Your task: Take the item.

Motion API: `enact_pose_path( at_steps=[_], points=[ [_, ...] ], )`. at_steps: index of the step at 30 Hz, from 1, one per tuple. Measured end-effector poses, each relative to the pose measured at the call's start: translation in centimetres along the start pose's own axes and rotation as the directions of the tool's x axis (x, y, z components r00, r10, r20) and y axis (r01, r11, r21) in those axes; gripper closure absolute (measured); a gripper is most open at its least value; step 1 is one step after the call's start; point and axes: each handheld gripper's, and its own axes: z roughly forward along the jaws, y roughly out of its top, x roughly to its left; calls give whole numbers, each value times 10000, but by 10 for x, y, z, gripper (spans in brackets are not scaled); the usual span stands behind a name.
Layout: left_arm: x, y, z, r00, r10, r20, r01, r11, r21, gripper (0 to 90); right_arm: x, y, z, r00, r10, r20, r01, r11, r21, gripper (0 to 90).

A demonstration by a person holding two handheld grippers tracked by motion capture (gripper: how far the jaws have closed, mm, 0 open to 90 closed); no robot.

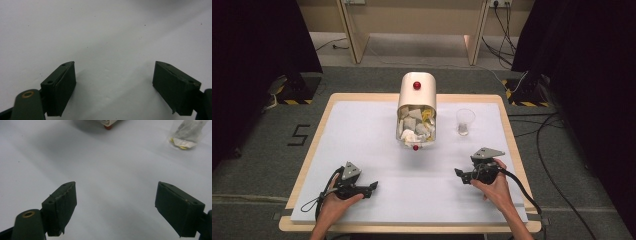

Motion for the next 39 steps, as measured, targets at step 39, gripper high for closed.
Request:
enact_pose_path(
  at_steps=[39],
  points=[
    [0,0,0,10000,29,-31,-29,10000,14,180,20,-37,1,9984,-563,-6,563,9969,541,142]
  ],
)
